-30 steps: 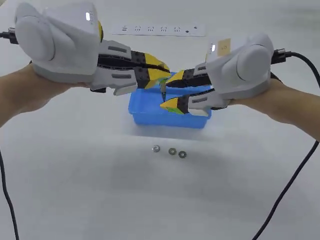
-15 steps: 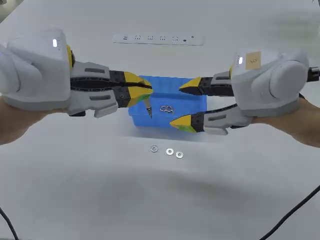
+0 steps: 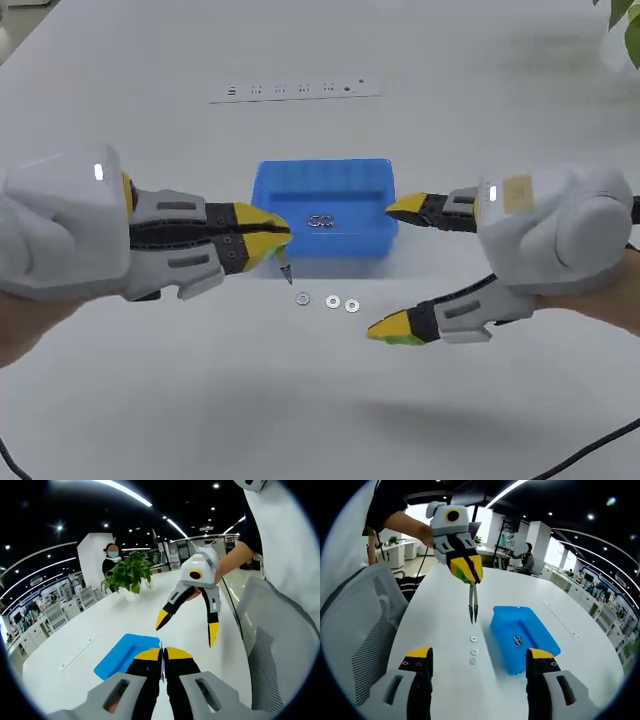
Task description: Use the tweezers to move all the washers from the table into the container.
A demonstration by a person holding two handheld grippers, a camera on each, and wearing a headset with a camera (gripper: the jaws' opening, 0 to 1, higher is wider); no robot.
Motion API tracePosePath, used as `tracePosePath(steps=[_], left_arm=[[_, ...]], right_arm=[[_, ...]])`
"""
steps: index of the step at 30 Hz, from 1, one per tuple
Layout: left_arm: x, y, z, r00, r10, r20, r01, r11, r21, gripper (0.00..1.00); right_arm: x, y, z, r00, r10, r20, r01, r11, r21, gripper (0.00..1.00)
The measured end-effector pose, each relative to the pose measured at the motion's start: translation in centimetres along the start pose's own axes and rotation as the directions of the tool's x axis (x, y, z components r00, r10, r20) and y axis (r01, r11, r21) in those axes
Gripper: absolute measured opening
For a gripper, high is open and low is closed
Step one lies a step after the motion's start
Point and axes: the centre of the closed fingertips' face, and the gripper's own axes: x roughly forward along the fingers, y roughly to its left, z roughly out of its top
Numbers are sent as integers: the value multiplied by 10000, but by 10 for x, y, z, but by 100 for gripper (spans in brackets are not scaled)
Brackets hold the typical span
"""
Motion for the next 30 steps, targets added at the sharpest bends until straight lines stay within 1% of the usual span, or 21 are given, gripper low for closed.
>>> tracePosePath(steps=[2,4,8,9,11,12,14,15,16,20,22,23,24,27,30], left_arm=[[1,-3,-1,10000,-77,20,77,10000,27,5],[3,-5,-2,9999,-142,48,142,9999,32,5],[7,-6,-9,9997,-225,43,225,9997,-122,5],[8,-6,-11,9997,-217,148,221,9993,-288,5],[9,-5,-13,9995,-143,276,155,9990,-429,5],[10,-4,-14,9995,-114,308,130,9986,-514,5],[11,-4,-16,9992,-87,394,114,9977,-671,5],[12,-4,-17,9993,-92,371,118,9975,-699,5],[13,-4,-19,9994,-105,327,128,9974,-708,5],[14,-5,-22,9994,-121,332,146,9971,-743,5],[14,-4,-22,9992,-121,372,151,9966,-809,5],[15,-3,-24,9993,-90,357,119,9967,-804,5],[15,-2,-24,9994,-83,341,110,9967,-804,5],[15,-2,-26,9995,-131,294,156,9962,-851,5],[16,-4,-25,9992,-183,359,213,9961,-862,5]], right_arm=[[-1,2,-5,10000,-33,-56,34,10000,65,82],[-3,6,-13,9999,19,-129,-16,9996,274,82],[-3,10,-24,9995,-50,-307,66,9985,550,85],[-4,7,-27,9989,-269,-373,289,9982,533,87],[-6,-3,-33,9943,-895,-574,933,9934,672,96],[-6,-4,-33,9945,-891,-551,931,9928,759,100],[-7,-3,-34,9957,-792,-474,836,9916,983,98],[-7,-3,-36,9955,-803,-499,852,9906,1069,98],[-6,-2,-37,9955,-786,-534,840,9906,1077,98],[-1,6,-44,9953,-644,-721,723,9911,1121,99],[2,7,-47,9947,-724,-729,805,9900,1156,97],[3,7,-47,9948,-717,-728,800,9898,1178,95],[5,10,-48,9953,-630,-730,722,9887,1313,95],[6,12,-45,9962,-587,-640,674,9873,1437,95],[7,11,-45,9958,-693,-599,776,9858,1487,94]])
